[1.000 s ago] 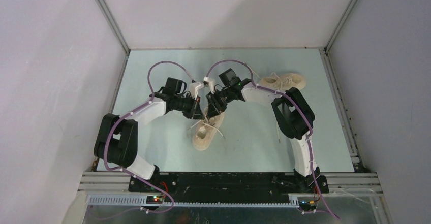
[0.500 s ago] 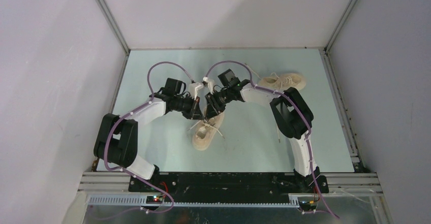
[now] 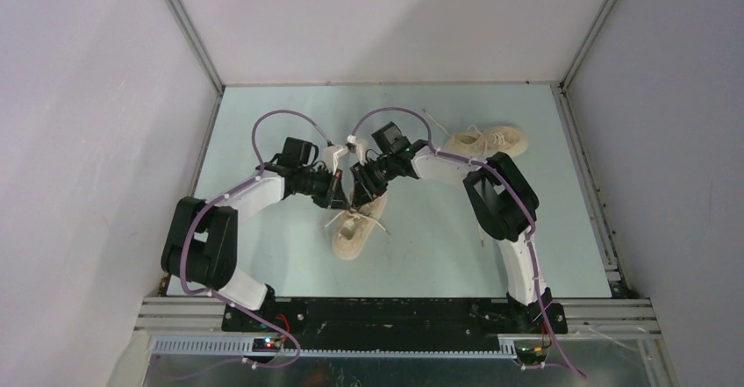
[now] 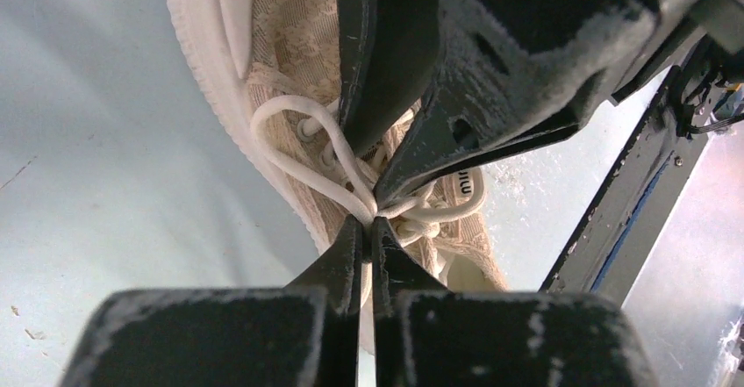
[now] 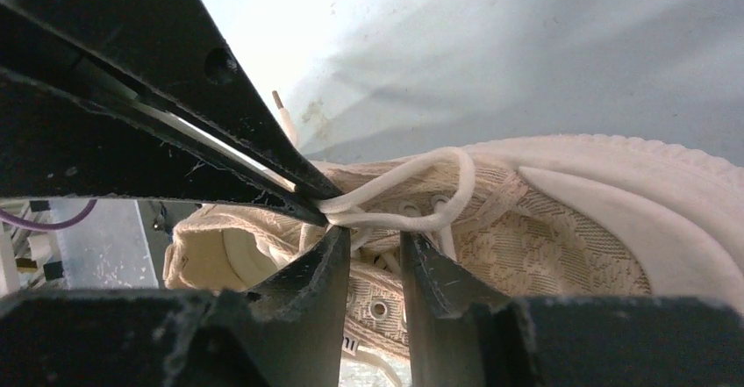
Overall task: Tie the shoes
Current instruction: Cross the shoelace with the shoelace.
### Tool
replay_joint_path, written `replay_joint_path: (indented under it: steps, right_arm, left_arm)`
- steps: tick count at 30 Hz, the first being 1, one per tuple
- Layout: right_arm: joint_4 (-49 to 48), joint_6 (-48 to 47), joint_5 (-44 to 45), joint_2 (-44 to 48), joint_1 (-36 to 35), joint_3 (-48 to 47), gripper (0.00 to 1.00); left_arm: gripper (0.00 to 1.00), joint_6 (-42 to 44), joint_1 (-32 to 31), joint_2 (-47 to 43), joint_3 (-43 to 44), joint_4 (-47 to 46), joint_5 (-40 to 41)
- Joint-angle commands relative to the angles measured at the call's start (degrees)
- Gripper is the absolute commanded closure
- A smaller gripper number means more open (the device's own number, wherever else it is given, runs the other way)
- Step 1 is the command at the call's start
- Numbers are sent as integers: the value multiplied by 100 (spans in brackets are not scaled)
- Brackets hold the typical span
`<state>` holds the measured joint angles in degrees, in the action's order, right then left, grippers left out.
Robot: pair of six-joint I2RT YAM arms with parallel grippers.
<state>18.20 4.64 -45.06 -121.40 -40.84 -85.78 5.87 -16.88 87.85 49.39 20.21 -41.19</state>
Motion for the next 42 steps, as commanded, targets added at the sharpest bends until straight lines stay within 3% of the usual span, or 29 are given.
replay_joint_path:
  steps: [1,6,11,14,20,25,30,34,38,42]
  right_arm:
    - [-547,-795,-132,-100,-1056,-241,73]
    - [-524,-822,169,13,-1089,-196,93]
    - [-527,-877,657,543,-975,71,100]
    - [-414,-965,841,971,-865,220,100]
    - [-166,-1086,910,1179,-764,253,100]
    - [-166,-1080,913,1141,-736,319,100]
    - [-148,-1089,608,1073,-714,333,100]
    - [-285,-769,323,995,-587,377,94]
    - [-333,-650,162,999,-421,400,89]
    - [-373,-515,-25,1062,-291,403,81]
  left_arm:
    - [100,-106,-211,80,18,-437,-292]
    - [99,-143,-175,8,-48,-483,-229]
    - [81,-331,-61,-127,-61,-527,-113]
    - [68,-510,87,-173,-50,-676,-257]
    - [57,-1273,228,-38,105,-898,-431]
    - [55,-1384,294,103,257,-865,-430]
    - [55,-908,300,186,382,-493,-426]
    - [54,-793,334,114,314,-341,-505]
    - [60,-675,360,105,272,-299,-593]
    - [56,-598,378,160,355,-166,-662]
